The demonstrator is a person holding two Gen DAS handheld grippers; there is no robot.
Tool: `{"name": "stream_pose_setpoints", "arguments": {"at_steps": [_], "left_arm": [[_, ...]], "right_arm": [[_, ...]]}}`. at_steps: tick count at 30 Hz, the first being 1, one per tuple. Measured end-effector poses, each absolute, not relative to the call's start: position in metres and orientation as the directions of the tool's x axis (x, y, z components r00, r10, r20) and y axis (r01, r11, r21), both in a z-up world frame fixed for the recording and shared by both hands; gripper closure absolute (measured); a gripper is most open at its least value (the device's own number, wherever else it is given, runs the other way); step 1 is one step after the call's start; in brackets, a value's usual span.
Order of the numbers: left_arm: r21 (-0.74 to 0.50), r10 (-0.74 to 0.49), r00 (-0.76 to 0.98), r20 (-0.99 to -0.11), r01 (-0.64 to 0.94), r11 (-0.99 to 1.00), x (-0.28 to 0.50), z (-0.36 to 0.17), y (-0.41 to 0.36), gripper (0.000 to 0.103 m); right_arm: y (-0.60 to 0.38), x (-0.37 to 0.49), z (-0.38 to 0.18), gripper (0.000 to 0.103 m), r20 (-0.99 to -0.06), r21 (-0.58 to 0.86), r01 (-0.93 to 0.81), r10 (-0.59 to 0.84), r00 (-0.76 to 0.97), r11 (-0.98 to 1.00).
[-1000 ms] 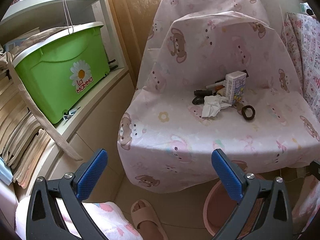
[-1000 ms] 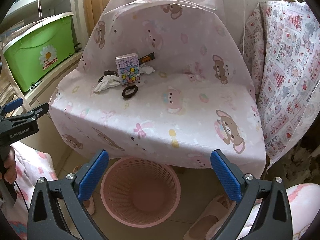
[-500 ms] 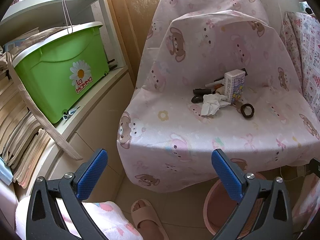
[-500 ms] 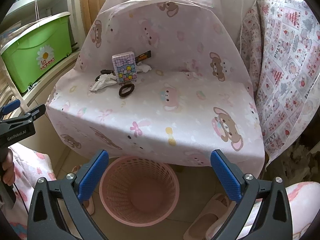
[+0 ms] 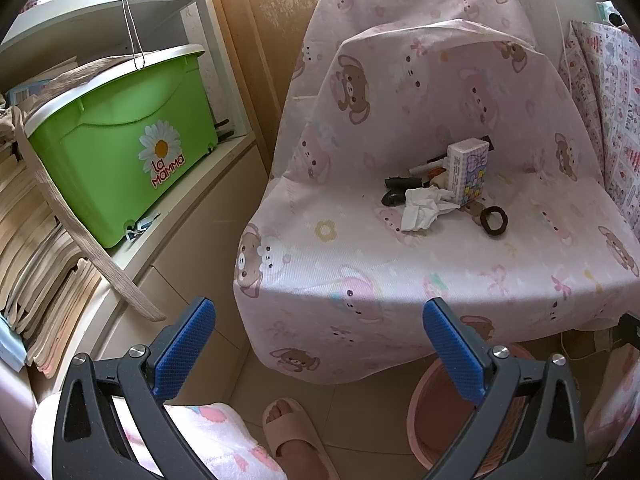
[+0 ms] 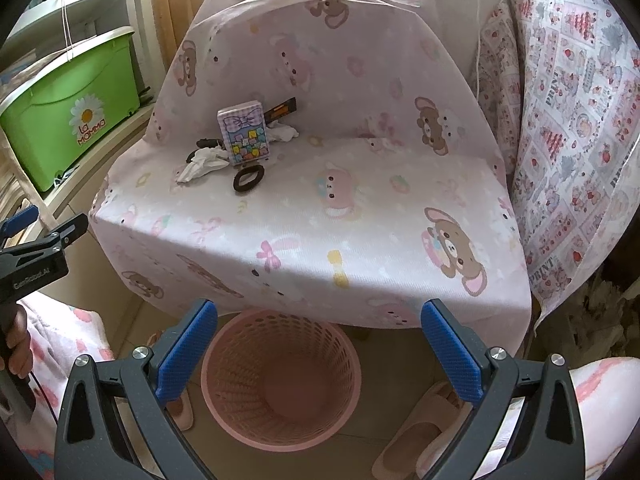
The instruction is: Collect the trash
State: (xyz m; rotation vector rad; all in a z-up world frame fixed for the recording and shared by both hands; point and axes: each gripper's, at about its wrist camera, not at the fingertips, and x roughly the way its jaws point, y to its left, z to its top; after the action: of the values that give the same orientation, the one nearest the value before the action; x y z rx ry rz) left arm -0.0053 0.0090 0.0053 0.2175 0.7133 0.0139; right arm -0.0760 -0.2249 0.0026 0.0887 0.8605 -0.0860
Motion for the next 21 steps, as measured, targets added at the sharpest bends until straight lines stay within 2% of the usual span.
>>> {"name": "stream_pose_setpoints", "arguments": {"at_steps": [21], "left_arm": [[0.216, 0.089, 0.762, -0.641, 0.068, 0.974, -0.0085, 0.0052, 0.0105, 0.001]], "right_arm": [[-0.2294, -0.072, -0.0035, 0.0, -0.777, 0.031, 0.138, -0.063, 0.626, 0.99]]}}
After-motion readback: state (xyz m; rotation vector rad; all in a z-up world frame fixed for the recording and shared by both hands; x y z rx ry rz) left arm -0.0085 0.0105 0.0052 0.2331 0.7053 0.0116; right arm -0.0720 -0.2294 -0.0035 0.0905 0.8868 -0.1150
